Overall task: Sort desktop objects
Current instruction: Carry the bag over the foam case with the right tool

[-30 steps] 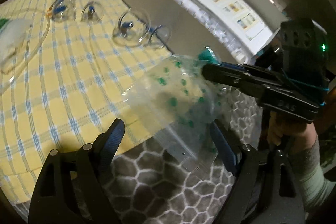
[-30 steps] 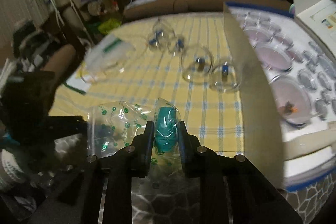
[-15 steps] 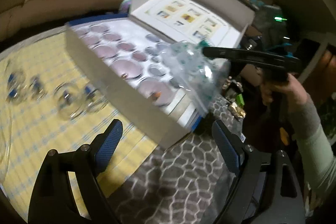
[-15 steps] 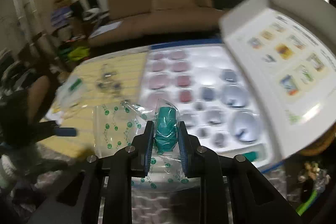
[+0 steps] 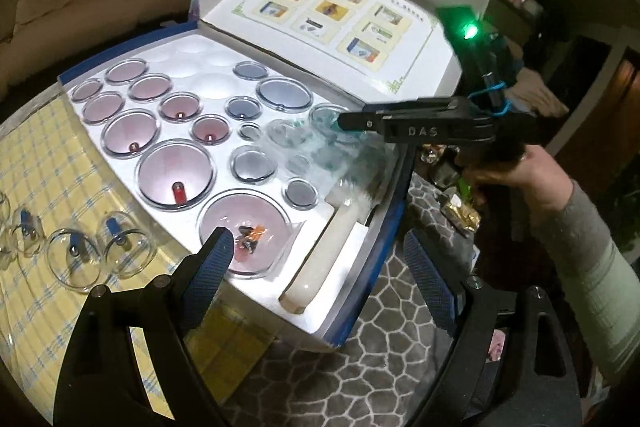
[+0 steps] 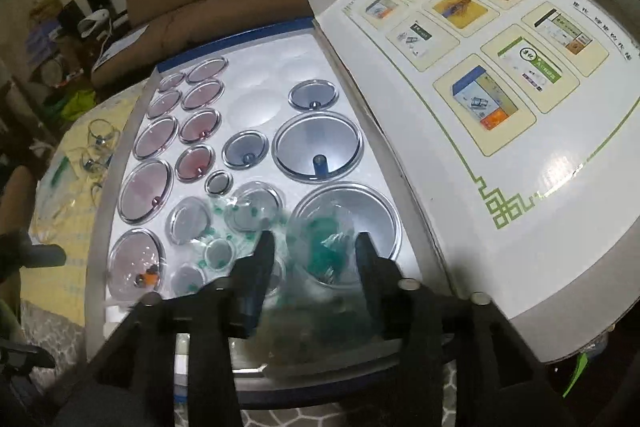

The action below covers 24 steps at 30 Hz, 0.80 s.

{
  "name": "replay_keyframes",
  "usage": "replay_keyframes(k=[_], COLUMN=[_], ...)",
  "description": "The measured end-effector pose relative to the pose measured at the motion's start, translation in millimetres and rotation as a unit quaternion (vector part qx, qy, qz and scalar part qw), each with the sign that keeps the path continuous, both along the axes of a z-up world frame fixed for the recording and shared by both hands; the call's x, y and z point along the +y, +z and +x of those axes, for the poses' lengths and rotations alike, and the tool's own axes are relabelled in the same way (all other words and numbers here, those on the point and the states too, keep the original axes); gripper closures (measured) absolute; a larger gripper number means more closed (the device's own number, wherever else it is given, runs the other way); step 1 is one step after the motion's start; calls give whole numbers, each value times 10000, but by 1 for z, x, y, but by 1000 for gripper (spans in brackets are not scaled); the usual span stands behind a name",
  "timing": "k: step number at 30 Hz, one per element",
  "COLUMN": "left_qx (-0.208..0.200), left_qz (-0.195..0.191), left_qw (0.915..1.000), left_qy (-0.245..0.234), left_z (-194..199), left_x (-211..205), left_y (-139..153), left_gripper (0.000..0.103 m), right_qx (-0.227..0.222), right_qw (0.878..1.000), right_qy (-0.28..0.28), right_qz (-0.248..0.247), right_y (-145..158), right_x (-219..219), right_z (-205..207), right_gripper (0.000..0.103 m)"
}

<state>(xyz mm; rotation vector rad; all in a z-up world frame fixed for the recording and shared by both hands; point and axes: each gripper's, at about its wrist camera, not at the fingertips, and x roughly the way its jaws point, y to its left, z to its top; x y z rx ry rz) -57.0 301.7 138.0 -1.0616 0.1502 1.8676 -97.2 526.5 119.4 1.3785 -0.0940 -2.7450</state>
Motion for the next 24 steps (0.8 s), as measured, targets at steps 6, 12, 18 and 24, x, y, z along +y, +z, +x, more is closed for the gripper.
replay_keyframes(k=[6, 12, 18, 24], left_qx=[7, -4, 1, 18], left_qz=[-109, -137, -108, -131], left_qw=[9999, 9999, 9999, 9999], left_qy=[-3, 22, -12, -52], left_z=[4, 6, 9, 15], left_x=[2, 0, 4, 7], left_y=[-7, -8, -5, -4], left_gripper=[17, 17, 17, 17], right_qx=[483, 153, 263, 238], right_qw=[9988, 9997, 9977, 9977], right_qy=[-89, -40, -379, -480], right_qz=[44, 202, 500, 424], right_y=[15, -3, -27, -31], right_x=[-1, -5, -6, -3], right_z=[19, 16, 7, 5], right_gripper=[50, 82, 86, 85])
